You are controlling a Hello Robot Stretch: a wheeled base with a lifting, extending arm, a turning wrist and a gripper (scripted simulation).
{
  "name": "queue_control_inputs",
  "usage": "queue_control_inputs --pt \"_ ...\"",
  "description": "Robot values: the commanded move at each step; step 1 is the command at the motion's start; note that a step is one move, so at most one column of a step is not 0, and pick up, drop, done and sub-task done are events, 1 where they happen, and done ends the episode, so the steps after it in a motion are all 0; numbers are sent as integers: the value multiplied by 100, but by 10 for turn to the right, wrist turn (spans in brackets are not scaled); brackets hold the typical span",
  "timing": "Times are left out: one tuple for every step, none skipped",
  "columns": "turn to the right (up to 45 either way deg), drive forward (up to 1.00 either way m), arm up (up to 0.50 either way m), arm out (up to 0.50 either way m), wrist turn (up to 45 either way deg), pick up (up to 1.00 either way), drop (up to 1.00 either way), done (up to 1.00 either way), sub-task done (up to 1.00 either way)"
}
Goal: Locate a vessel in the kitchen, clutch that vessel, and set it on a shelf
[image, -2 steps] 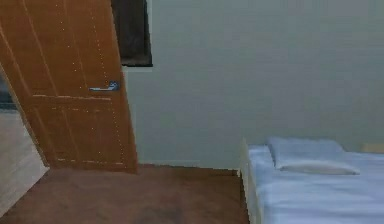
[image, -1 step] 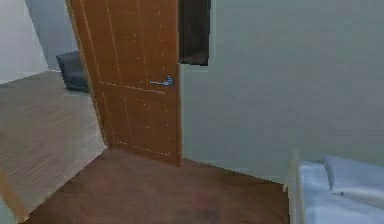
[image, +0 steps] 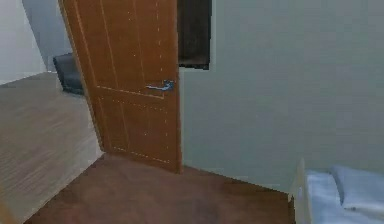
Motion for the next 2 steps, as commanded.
queue_control_inputs --pt "-210 0 0 0 0 0 0 0 0" --pt "0 35 0 0 0 0 0 0 0"
